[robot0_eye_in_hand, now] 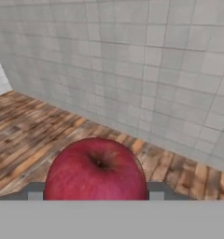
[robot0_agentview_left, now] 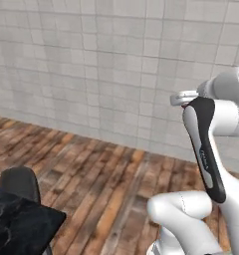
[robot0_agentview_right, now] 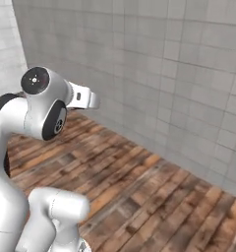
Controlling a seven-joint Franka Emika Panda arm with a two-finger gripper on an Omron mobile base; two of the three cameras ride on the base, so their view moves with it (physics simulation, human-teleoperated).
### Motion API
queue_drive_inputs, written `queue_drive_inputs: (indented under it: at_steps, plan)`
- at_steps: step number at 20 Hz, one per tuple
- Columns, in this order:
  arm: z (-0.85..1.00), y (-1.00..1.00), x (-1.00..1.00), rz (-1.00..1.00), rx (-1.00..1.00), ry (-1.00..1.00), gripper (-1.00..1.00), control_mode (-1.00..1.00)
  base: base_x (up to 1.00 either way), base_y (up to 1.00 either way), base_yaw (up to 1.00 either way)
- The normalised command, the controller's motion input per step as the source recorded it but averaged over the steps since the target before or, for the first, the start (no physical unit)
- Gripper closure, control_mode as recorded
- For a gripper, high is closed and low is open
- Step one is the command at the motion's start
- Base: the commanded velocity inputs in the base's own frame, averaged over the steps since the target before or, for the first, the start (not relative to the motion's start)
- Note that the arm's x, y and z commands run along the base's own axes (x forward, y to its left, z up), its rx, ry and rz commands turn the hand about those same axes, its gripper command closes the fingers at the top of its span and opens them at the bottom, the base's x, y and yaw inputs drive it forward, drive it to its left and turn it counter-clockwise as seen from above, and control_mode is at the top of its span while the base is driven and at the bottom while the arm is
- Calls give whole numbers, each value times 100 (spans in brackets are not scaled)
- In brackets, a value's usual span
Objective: Retrieve the apple and banana from the fridge and place them into the bowl on the dining table.
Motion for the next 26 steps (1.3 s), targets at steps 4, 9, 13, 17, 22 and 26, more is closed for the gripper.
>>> queue_drive_inputs:
  at_steps: [4,9,13,17,22,26]
  plan:
    - [0,0,0,0,0,0,100,100,97,-14,70]
    - [0,0,0,0,0,0,100,100,61,-1,80]
    - [0,0,0,0,0,0,100,100,61,0,81]
    - [0,0,0,0,0,0,100,100,79,-19,73]
    - [0,0,0,0,0,0,100,100,85,-40,65]
    - [0,0,0,0,0,0,100,100,89,-58,57]
